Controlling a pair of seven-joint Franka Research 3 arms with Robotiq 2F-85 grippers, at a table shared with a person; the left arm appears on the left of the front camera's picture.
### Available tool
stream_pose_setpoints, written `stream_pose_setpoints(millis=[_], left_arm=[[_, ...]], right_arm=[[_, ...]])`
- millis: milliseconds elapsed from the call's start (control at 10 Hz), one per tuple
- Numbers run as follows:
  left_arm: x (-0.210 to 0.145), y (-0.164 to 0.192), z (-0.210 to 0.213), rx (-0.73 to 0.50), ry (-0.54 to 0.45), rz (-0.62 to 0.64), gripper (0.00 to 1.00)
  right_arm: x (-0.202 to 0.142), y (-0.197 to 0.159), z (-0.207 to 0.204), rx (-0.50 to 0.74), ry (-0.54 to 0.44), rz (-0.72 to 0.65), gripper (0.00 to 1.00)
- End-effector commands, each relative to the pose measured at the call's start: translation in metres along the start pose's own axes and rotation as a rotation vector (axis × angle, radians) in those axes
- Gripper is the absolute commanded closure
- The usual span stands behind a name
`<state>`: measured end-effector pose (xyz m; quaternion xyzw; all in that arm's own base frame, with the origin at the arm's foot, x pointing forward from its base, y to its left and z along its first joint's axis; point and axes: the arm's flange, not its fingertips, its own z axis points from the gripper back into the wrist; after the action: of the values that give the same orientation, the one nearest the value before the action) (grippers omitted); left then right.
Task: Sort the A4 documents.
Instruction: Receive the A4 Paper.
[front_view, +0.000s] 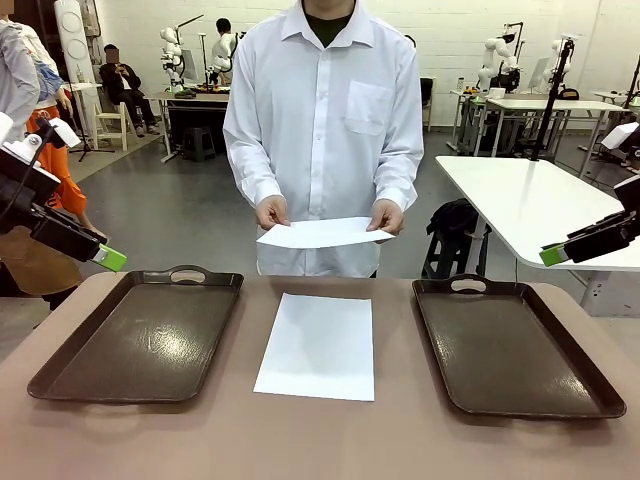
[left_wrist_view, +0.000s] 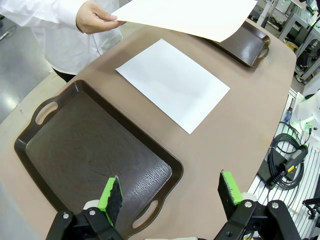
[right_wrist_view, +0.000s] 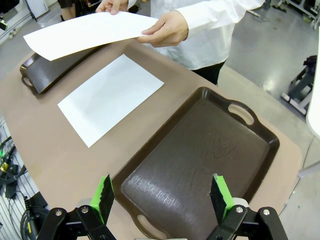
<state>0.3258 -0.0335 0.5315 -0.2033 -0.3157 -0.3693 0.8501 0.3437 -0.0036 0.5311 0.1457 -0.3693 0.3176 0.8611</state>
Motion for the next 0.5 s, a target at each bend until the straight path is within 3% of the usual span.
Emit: stream_pose_setpoints(millis=[0,400], left_arm=[[-0.0006,0.0009,-0.0002,-0.004,0.001,-0.017,0.00],[-0.0006,0.0009,-0.0002,-0.004,0.001,-0.017,0.00]], right_arm=[[-0.0001,-0.0002,-0.0002,0.004,-0.002,-0.001,0.00],[-0.0001,-0.0002,-0.0002,0.004,-0.002,-0.001,0.00]])
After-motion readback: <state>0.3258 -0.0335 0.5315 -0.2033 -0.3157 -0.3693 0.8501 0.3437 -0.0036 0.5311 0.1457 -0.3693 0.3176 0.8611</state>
